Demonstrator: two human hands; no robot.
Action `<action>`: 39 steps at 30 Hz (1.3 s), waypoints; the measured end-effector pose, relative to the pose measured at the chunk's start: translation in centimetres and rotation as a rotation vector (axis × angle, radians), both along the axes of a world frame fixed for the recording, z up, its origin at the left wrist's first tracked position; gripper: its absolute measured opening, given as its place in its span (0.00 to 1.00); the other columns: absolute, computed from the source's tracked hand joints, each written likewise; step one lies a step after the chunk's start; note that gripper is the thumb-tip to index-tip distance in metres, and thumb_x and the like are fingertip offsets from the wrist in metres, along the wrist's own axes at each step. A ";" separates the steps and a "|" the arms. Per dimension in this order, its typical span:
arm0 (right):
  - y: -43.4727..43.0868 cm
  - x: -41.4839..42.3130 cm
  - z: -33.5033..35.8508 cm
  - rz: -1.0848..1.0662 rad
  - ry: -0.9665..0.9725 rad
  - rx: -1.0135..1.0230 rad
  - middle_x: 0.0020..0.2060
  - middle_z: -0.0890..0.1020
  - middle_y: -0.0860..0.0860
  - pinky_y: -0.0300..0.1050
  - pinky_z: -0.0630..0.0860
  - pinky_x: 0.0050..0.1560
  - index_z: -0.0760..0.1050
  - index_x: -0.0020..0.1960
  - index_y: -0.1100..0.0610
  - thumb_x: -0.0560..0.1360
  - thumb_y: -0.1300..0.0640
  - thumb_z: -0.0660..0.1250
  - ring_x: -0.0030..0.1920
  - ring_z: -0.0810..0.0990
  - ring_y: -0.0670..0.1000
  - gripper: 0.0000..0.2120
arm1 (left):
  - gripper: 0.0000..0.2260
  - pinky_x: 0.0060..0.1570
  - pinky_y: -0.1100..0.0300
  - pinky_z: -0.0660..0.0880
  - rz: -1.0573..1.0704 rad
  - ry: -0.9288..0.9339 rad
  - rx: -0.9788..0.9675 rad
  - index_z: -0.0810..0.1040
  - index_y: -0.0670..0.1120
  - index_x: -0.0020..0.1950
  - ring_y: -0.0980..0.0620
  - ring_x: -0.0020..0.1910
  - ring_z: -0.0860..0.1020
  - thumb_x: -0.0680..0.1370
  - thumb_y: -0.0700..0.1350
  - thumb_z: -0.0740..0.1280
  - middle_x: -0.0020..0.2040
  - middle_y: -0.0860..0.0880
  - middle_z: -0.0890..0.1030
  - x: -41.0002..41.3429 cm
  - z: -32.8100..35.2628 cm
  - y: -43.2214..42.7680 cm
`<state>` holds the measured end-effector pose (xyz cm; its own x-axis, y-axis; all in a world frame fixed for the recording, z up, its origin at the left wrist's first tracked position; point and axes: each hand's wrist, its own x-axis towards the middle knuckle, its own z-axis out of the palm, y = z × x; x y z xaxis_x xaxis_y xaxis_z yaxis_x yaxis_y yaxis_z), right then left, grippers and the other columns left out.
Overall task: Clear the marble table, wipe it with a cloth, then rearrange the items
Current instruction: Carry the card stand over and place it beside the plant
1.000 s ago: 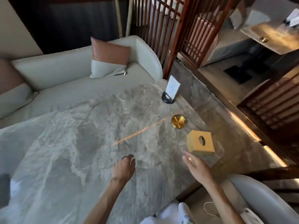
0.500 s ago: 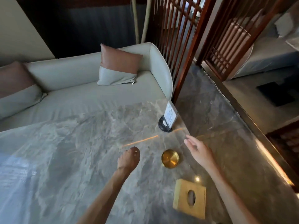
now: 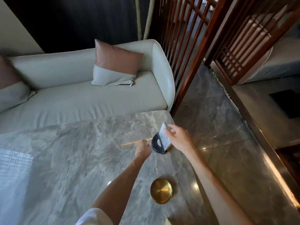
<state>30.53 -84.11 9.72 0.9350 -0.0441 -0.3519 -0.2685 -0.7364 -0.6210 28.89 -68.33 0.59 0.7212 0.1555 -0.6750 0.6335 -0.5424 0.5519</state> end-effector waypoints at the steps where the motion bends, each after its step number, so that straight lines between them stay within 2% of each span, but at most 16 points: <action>1: 0.0 0.2 -0.5 0.012 -0.002 0.018 0.55 0.85 0.52 0.48 0.76 0.58 0.78 0.63 0.51 0.76 0.43 0.64 0.57 0.82 0.53 0.19 | 0.19 0.65 0.52 0.70 0.005 0.017 -0.021 0.70 0.38 0.70 0.38 0.67 0.74 0.78 0.39 0.58 0.67 0.37 0.75 0.4 -0.6 -0.2; 3: -0.1 0.3 -1.3 0.042 0.015 0.044 0.54 0.85 0.49 0.50 0.78 0.59 0.77 0.62 0.49 0.76 0.45 0.64 0.57 0.82 0.51 0.17 | 0.19 0.65 0.51 0.71 0.044 0.065 -0.095 0.70 0.38 0.70 0.39 0.66 0.74 0.78 0.38 0.61 0.66 0.37 0.76 1.1 -1.6 -0.5; 5: -0.3 0.4 -1.9 0.048 0.021 0.025 0.56 0.85 0.48 0.51 0.78 0.60 0.75 0.66 0.47 0.77 0.47 0.63 0.58 0.82 0.52 0.18 | 0.10 0.57 0.52 0.73 0.091 0.110 -0.171 0.75 0.40 0.58 0.41 0.55 0.78 0.78 0.35 0.61 0.56 0.38 0.77 1.4 -2.4 -0.9; 7: -0.4 0.5 -2.5 0.045 0.011 0.002 0.57 0.84 0.51 0.52 0.78 0.60 0.74 0.68 0.48 0.78 0.51 0.62 0.59 0.82 0.54 0.19 | 0.08 0.51 0.52 0.73 0.094 0.131 -0.239 0.72 0.44 0.49 0.46 0.46 0.74 0.78 0.32 0.58 0.50 0.41 0.74 1.6 -2.8 -1.4; 9: -0.2 0.6 -2.6 0.056 0.001 -0.024 0.56 0.85 0.53 0.53 0.78 0.58 0.74 0.67 0.50 0.78 0.54 0.61 0.58 0.82 0.56 0.18 | 0.08 0.58 0.50 0.75 0.176 0.138 -0.332 0.69 0.46 0.53 0.47 0.50 0.72 0.79 0.34 0.57 0.53 0.44 0.72 1.8 -2.9 -1.7; 11: 0.0 0.7 -2.4 0.089 -0.040 -0.097 0.52 0.86 0.54 0.53 0.79 0.52 0.76 0.63 0.53 0.78 0.56 0.61 0.53 0.83 0.58 0.15 | 0.09 0.61 0.49 0.75 0.259 0.151 -0.420 0.68 0.47 0.56 0.47 0.53 0.72 0.80 0.35 0.56 0.55 0.46 0.72 1.8 -2.9 -1.7; 13: 0.4 0.7 -1.8 0.114 -0.067 -0.190 0.47 0.86 0.55 0.52 0.79 0.46 0.77 0.58 0.55 0.76 0.58 0.61 0.49 0.82 0.61 0.12 | 0.08 0.55 0.52 0.76 0.294 0.176 -0.485 0.70 0.45 0.54 0.48 0.49 0.73 0.80 0.34 0.56 0.51 0.47 0.72 1.5 -2.4 -1.6; 15: 1.1 0.5 -1.0 0.129 -0.073 -0.234 0.43 0.84 0.57 0.50 0.73 0.39 0.76 0.51 0.58 0.75 0.59 0.61 0.45 0.80 0.63 0.07 | 0.11 0.45 0.55 0.73 0.303 0.170 -0.513 0.73 0.42 0.47 0.48 0.39 0.71 0.79 0.32 0.53 0.42 0.47 0.71 0.8 -1.8 -1.4; 17: 2.0 -0.2 0.1 0.138 -0.082 -0.245 0.36 0.80 0.58 0.50 0.66 0.36 0.70 0.41 0.57 0.73 0.61 0.61 0.38 0.76 0.63 0.02 | 0.14 0.45 0.54 0.72 0.321 0.141 -0.502 0.74 0.42 0.41 0.48 0.39 0.70 0.78 0.32 0.51 0.38 0.46 0.71 -0.5 -1.0 -0.7; 20: 3.8 -2.2 1.6 0.158 -0.120 -0.192 0.30 0.74 0.57 0.54 0.67 0.34 0.67 0.38 0.59 0.72 0.61 0.61 0.33 0.68 0.58 0.05 | 0.15 0.46 0.53 0.72 0.363 0.058 -0.535 0.77 0.43 0.45 0.47 0.40 0.71 0.77 0.32 0.52 0.41 0.44 0.75 -3.1 0.2 2.1; 22: 5.5 -4.2 2.8 0.173 -0.136 -0.108 0.29 0.74 0.56 0.50 0.66 0.33 0.70 0.39 0.59 0.72 0.61 0.62 0.31 0.67 0.54 0.04 | 0.13 0.49 0.52 0.74 0.463 -0.009 -0.545 0.76 0.42 0.55 0.47 0.41 0.74 0.78 0.33 0.55 0.47 0.43 0.77 -5.8 0.9 5.1; 26: 9.2 -9.0 4.4 0.191 -0.098 0.089 0.36 0.85 0.48 0.46 0.74 0.36 0.80 0.49 0.53 0.72 0.61 0.64 0.36 0.80 0.51 0.09 | 0.13 0.52 0.51 0.75 0.623 -0.079 -0.580 0.71 0.44 0.63 0.48 0.42 0.76 0.81 0.34 0.56 0.51 0.43 0.79 -12.8 1.7 11.0; 31: 17.3 -17.4 4.6 0.297 -0.012 0.255 0.38 0.86 0.49 0.40 0.71 0.38 0.79 0.55 0.51 0.72 0.61 0.63 0.35 0.76 0.44 0.13 | 0.15 0.55 0.52 0.75 0.774 -0.070 -0.674 0.71 0.36 0.68 0.33 0.60 0.77 0.82 0.36 0.55 0.62 0.33 0.78 -24.9 2.0 19.6; 35: 24.2 -24.1 4.3 0.412 0.027 0.293 0.44 0.87 0.50 0.42 0.76 0.44 0.79 0.55 0.55 0.74 0.62 0.63 0.43 0.85 0.50 0.12 | 0.18 0.55 0.50 0.76 0.918 -0.117 -0.721 0.71 0.42 0.66 0.41 0.52 0.78 0.79 0.31 0.56 0.58 0.39 0.78 -33.4 3.2 27.0; 37: 27.3 -27.1 4.4 0.462 0.067 0.302 0.41 0.86 0.44 0.40 0.73 0.45 0.80 0.55 0.53 0.74 0.62 0.63 0.40 0.81 0.42 0.13 | 0.22 0.57 0.47 0.76 0.918 -0.076 -0.758 0.72 0.46 0.66 0.43 0.51 0.78 0.77 0.30 0.55 0.55 0.42 0.79 -36.9 3.5 31.1; 39: 30.5 -29.7 4.9 0.522 0.089 0.306 0.44 0.86 0.43 0.37 0.73 0.49 0.81 0.57 0.50 0.74 0.62 0.62 0.44 0.78 0.36 0.16 | 0.20 0.51 0.50 0.80 0.895 -0.010 -0.813 0.75 0.47 0.65 0.44 0.48 0.79 0.76 0.34 0.58 0.51 0.44 0.80 -40.1 3.5 35.3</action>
<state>0.86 -53.59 14.61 0.7724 0.5276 -0.3537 0.0193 -0.5760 -0.8172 -11.18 -33.03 4.09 0.5812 0.1350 -0.8025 0.6008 0.5940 0.5351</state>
